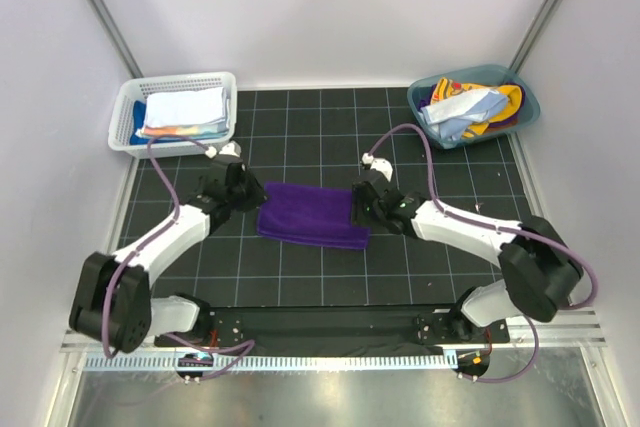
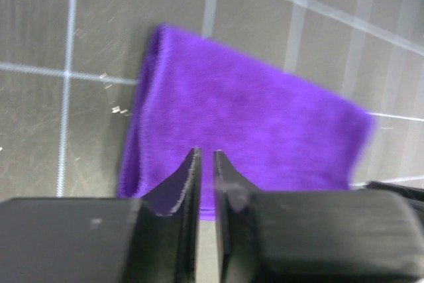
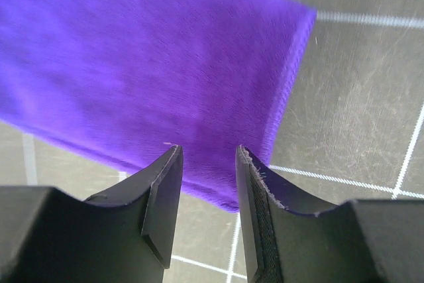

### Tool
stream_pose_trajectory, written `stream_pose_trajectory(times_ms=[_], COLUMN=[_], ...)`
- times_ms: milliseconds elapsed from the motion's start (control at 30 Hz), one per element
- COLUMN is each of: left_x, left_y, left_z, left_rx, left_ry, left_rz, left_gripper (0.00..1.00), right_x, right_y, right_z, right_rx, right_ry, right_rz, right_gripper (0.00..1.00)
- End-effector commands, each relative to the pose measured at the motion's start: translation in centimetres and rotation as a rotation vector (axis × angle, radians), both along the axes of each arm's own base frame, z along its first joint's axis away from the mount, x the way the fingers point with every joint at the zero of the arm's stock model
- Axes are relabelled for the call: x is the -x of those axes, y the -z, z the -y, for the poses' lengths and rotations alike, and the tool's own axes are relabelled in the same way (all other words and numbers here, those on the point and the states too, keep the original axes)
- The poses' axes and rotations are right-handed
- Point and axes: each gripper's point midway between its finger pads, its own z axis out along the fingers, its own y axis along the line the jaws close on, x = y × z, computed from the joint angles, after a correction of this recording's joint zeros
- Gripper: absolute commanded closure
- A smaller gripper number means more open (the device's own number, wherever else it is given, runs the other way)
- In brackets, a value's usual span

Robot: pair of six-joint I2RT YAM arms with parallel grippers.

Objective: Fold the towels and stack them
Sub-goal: Fold the towel

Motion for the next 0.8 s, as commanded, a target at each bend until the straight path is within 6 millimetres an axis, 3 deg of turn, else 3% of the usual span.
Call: stream_pose_trajectory(times_ms=[0,200,400,567,767], left_x=[0.0,2.8,4.7,5.1,4.1], left_y=[2.6,8.3,11.2,10.0,5.6], left_z=[-0.9,-2.7,-2.8,-2.9,-2.6], left_rx=[-0.073,-0.167,-0.163,-0.155,-0.142], left_ry=[-0.025,-0.043,-0.055,-0.057,-0.036], left_rz=[-0.068,-0.214,-0.331,-0.304,-0.218], left_gripper=[0.86,0.95,1.0,0.96,0.82], right_x=[0.2,2.7,4.2,4.2,3.6], right_y=[1.6,5.4,7.2,7.0,5.3], right_z=[0.1,1.6,3.0,3.1,3.1], right_rx=[0.029,0.052,0.081,0.075,0.076], right_ry=[-0.001,-0.009,0.006,0.009,0.026], right_rz=[-0.023,-0.102,-0.14,-0.134,-0.107], right_gripper=[0.56,0.56,0.56,0.56,0.56])
